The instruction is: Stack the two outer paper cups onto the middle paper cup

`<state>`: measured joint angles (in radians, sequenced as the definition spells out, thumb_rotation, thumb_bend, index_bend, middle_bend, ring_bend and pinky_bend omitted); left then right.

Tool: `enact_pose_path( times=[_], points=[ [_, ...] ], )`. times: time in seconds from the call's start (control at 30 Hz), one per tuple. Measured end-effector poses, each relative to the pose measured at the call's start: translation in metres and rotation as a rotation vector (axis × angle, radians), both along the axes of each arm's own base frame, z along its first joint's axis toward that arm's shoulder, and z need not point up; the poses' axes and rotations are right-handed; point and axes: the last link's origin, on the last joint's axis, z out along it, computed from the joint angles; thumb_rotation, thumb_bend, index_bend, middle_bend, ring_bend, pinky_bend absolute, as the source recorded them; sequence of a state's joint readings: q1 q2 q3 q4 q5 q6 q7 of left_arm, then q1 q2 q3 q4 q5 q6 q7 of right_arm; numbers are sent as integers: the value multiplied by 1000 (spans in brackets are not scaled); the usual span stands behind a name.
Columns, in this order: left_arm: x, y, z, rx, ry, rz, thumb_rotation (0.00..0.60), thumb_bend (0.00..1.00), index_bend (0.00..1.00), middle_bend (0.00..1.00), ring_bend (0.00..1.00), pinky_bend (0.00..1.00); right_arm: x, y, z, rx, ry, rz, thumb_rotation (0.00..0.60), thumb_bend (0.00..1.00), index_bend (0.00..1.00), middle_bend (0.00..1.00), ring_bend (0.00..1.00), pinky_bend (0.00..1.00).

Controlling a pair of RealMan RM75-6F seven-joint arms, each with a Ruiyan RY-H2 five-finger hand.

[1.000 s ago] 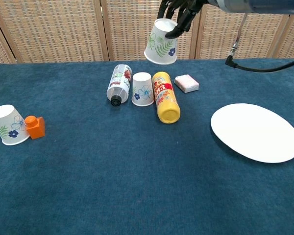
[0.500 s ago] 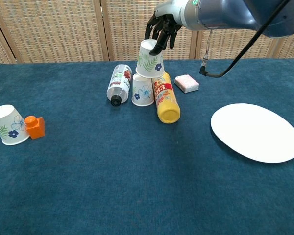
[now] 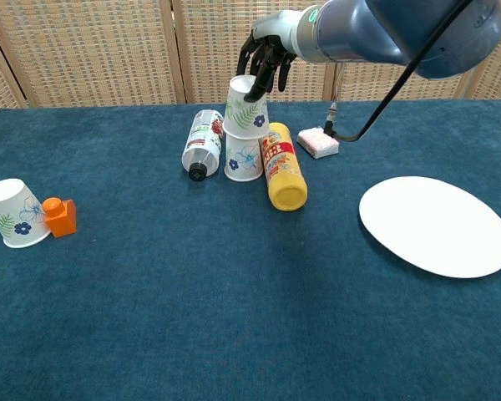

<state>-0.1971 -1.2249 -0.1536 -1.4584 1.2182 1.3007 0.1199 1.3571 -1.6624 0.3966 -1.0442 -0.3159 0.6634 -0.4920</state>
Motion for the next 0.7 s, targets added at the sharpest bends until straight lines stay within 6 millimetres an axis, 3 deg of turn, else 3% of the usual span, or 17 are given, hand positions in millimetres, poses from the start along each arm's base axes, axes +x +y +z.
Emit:
enact_pose_path(
  times=[0.03, 0.07, 0.17, 0.47, 0.7],
  points=[
    [0, 0, 0, 1, 0, 1, 600, 0, 0, 0, 0, 0, 0, 0, -1, 2, -4, -2, 600, 65, 105, 167, 224, 348],
    [0, 0, 0, 1, 0, 2, 600, 0, 0, 0, 0, 0, 1, -1, -2, 6, -10, -3, 600, 2, 24, 62, 122, 260],
    [-1, 1, 0, 2, -1, 6, 600, 0, 0, 0, 0, 0, 4, 0, -4, 30, -28, -3, 600, 0, 0, 0, 4, 130],
    [-1, 1, 0, 0, -1, 4, 600, 0, 0, 0, 0, 0, 11, 4, 3, 43, -91, 27, 600, 0, 0, 0, 0, 102],
    [1, -1, 0, -3, -1, -9, 600, 0, 0, 0, 0, 0, -11, 6, 24, -10, -20, 61, 600, 0, 0, 0, 0, 1]
  ],
)
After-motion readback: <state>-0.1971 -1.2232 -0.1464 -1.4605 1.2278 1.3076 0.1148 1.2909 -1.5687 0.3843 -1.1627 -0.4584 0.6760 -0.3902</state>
